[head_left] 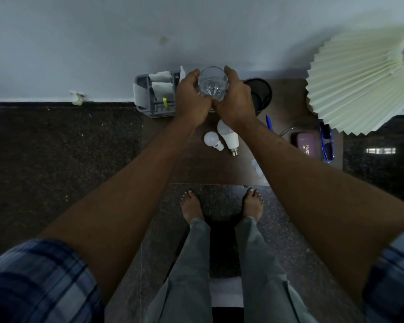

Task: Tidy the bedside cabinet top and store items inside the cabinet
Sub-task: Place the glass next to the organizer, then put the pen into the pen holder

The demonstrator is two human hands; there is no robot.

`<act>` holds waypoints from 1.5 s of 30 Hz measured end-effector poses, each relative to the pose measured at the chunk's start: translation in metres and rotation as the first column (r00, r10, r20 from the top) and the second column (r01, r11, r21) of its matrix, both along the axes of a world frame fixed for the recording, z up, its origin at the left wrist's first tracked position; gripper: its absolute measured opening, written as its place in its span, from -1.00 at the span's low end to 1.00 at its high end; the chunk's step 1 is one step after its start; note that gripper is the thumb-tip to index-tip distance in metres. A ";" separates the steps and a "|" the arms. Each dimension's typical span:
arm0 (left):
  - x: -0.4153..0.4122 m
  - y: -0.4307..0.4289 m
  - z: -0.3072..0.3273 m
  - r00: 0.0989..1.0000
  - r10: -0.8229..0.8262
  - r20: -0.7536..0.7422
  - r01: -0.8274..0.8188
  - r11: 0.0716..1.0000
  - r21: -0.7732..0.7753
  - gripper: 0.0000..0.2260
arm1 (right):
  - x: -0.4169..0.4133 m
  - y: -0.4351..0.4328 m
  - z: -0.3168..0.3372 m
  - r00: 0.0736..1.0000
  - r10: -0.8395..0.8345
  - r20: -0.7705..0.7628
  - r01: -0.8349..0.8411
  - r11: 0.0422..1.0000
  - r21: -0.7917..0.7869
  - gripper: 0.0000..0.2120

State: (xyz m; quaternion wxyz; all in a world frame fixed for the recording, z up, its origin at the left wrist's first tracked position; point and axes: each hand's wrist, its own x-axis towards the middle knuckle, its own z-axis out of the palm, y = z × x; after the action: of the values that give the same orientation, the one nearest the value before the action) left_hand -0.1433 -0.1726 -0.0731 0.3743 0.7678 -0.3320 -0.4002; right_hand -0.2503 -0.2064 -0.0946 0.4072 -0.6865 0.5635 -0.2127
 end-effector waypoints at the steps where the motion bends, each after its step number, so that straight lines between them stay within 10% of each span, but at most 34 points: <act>1: -0.002 0.002 0.003 1.000 0.017 -0.008 -0.017 1.000 -0.003 -0.60 | -0.001 0.001 0.001 1.000 0.001 -0.007 -0.001 1.000 0.007 -0.30; 8: -0.051 0.042 0.016 0.959 0.278 0.058 -0.266 0.951 -0.155 -0.74 | -0.033 0.035 0.014 0.976 -0.202 0.074 0.207 0.976 -0.069 -0.72; 17: -0.140 0.077 -0.034 0.996 -0.048 -0.078 0.061 0.983 0.172 -0.86 | -0.126 0.083 -0.026 0.907 -0.414 -0.077 0.418 0.908 0.041 -0.85; 31: -0.174 0.029 -0.078 0.893 -0.296 0.340 0.157 0.911 0.380 -0.86 | -0.162 0.061 -0.062 0.909 -0.185 -0.373 0.241 0.964 0.109 -0.92; 45: -0.177 0.021 -0.091 0.827 -0.396 0.398 0.231 0.886 0.403 -0.83 | -0.169 0.048 -0.061 0.897 -0.049 -0.439 0.126 0.981 0.147 -0.87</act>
State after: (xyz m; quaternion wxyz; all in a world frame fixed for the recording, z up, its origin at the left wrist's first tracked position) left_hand -0.3203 -0.1512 -0.1642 0.0733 0.8276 -0.4621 -0.3101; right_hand -0.4189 -0.1585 -0.1557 0.3193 -0.6528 0.6866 -0.0236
